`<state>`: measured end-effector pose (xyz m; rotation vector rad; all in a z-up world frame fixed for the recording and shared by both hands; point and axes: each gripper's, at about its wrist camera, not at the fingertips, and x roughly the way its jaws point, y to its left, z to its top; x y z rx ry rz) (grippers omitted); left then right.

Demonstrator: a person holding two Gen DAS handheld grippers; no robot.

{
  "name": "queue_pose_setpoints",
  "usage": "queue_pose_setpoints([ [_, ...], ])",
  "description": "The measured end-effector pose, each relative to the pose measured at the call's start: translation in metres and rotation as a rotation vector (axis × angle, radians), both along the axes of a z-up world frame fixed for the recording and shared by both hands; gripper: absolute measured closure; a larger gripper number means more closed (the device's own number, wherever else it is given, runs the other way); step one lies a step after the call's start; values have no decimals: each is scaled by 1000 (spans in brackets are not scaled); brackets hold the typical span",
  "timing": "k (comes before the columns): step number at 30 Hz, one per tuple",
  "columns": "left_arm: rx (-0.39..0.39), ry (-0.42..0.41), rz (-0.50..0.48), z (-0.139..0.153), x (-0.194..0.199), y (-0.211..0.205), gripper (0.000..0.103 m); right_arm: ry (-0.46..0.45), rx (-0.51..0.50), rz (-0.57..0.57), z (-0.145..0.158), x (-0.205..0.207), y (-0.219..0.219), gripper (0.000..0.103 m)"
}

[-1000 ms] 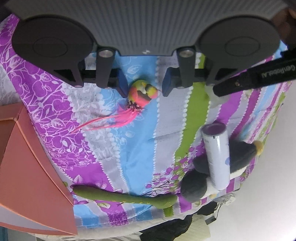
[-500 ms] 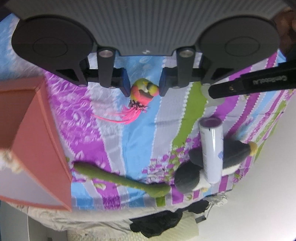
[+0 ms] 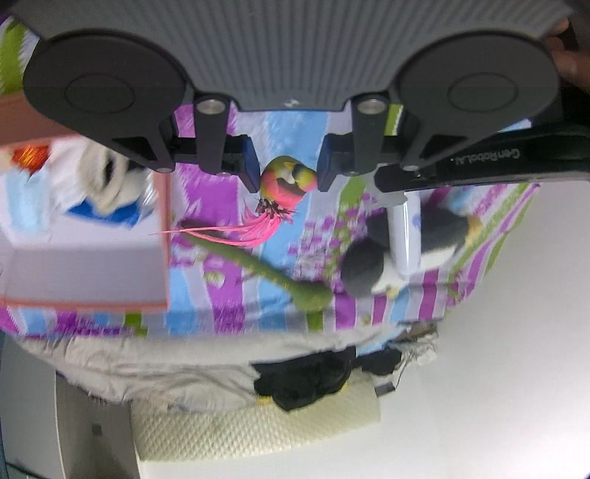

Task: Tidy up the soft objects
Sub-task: 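Carry the clear cup with the left tool while the right tool carries the bird toy over the box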

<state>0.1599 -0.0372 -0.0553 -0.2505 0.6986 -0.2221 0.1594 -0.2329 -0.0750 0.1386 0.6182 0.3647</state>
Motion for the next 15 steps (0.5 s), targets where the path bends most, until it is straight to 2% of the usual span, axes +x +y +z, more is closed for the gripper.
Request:
queue_pose_setpoints([
  [9, -18, -108, -91, 79, 15, -63, 83, -125, -19, -58, 68, 3, -53, 67],
  [15, -36, -139, -161, 108, 39, -115, 82, -166, -41, -116, 88, 18, -93, 67],
])
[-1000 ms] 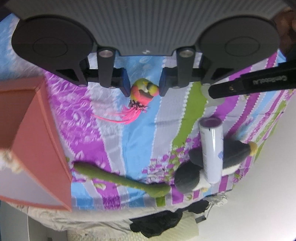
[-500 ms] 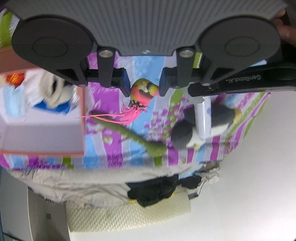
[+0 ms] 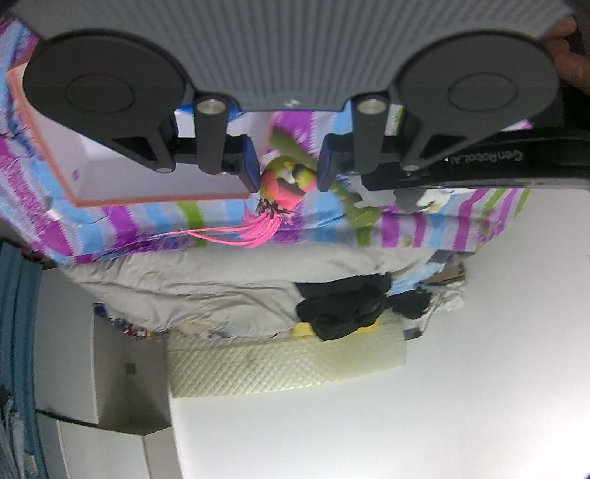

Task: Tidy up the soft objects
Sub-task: 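Carry the clear cup with the left tool while the right tool carries the bird toy over the box, then open both tools to drop the clear cup and bird toy into the box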

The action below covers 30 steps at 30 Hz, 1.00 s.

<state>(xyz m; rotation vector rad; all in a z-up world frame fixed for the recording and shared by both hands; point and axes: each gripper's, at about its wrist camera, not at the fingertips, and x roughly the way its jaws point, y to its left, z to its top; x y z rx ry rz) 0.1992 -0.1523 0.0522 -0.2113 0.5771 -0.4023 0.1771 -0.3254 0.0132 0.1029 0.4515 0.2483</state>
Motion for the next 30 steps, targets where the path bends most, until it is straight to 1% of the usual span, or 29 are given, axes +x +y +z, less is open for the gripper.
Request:
queue_pose_setpoints([
  [4, 6, 4, -49, 3, 21, -35, 82, 15, -20, -47, 1, 16, -28, 67],
  [8, 9, 42, -91, -9, 49, -67, 82, 67, -33, -104, -12, 33, -59, 67],
  [11, 17, 82, -117, -26, 69, -89, 82, 130, -38, -146, -28, 44, -78, 67],
  [15, 35, 141, -144, -56, 95, -112, 82, 225, -27, -192, -53, 60, -101, 67],
  [19, 61, 211, -166, -87, 114, -126, 82, 318, -29, -219, -82, 70, -117, 67],
  [23, 81, 277, -185, -113, 125, -135, 82, 406, -27, -226, -112, 75, -127, 67],
  [25, 93, 307, -198, -124, 128, -139, 82, 431, -20, -233, -121, 77, -129, 67],
  [29, 108, 329, -204, -134, 130, -142, 82, 460, -3, -241, -132, 79, -134, 66],
  [30, 107, 330, -204, -134, 131, -143, 79, 463, -3, -241, -133, 79, -135, 66],
])
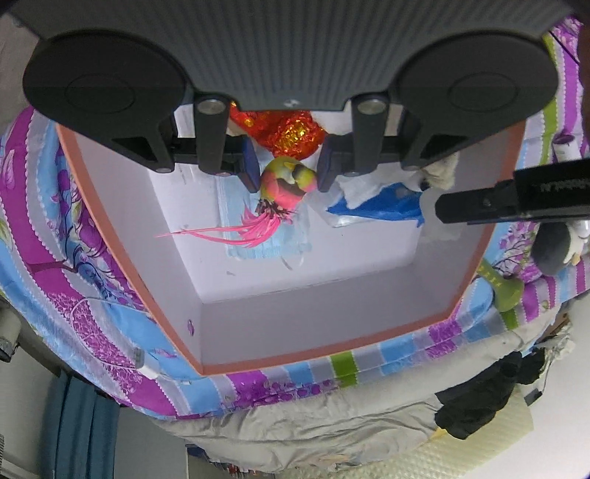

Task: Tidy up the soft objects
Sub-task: 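Open both tools to drop the clear cup and bird toy into the box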

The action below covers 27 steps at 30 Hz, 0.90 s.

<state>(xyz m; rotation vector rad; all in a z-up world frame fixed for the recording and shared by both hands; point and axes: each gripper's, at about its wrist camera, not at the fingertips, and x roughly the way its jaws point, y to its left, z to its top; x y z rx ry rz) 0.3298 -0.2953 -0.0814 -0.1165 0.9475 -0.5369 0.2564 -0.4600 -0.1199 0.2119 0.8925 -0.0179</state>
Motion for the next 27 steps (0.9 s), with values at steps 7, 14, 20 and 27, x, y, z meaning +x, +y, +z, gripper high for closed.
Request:
queue_pose_setpoints([
  [7, 18, -30, 14, 21, -3, 0, 56, -17, 25, 2, 13, -1, -6, 51],
  [14, 18, -127, 13, 75, -25, 11, 56, -147, 9, -4, 73, -21, -4, 51],
  [20, -9, -201, 21, 124, -55, 33, 56, -281, -13, 3, 137, -55, 6, 51],
  [27, -27, -257, 30, 158, -105, 63, 56, -360, -23, 16, 171, -103, 32, 51],
])
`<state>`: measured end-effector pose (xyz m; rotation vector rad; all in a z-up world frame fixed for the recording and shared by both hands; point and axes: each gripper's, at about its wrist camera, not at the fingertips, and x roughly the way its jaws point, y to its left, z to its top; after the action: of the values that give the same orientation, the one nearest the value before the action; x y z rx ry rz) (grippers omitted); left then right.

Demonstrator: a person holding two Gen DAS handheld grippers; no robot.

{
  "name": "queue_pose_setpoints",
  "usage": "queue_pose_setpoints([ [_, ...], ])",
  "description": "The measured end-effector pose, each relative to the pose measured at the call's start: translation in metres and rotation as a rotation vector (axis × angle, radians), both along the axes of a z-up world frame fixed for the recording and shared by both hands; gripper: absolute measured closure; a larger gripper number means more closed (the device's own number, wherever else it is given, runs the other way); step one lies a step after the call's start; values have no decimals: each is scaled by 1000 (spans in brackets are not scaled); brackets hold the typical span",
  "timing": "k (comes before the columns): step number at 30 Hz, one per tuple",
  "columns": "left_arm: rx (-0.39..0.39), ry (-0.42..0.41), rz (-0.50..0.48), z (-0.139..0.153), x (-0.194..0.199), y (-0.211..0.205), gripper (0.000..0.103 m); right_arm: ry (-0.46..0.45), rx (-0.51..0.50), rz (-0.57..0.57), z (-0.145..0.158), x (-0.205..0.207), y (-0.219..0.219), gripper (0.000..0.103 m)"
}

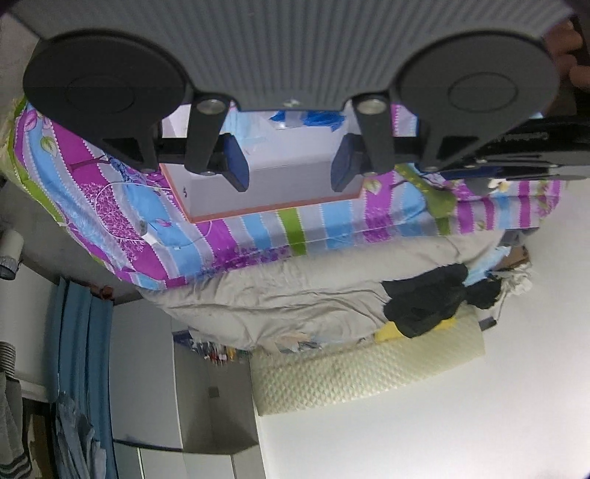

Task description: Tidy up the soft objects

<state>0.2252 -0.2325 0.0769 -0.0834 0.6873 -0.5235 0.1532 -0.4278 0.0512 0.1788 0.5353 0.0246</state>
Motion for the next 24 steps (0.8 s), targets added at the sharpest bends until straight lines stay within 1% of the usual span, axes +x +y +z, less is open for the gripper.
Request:
queue_pose_setpoints([
  [4, -14, -5, 6, 8, -27, 19, 56, -7, 6, -2, 1, -26, 15, 51],
  [6, -5, -12, -11, 10, -40, 25, 56, -7, 11, -10, -1, -37, 21, 51],
  [11, 18, -17, -8, 10, -62, 40, 56, 1, 25, -27, -8, -58, 36, 51],
  [17, 30, -7, 1, 4, -79, 55, 56, 19, 20, -56, -18, -74, 49, 51],
  [24, 38, 26, -2, -12, -83, 62, 56, 49, 26, -89, -34, -83, 60, 51],
])
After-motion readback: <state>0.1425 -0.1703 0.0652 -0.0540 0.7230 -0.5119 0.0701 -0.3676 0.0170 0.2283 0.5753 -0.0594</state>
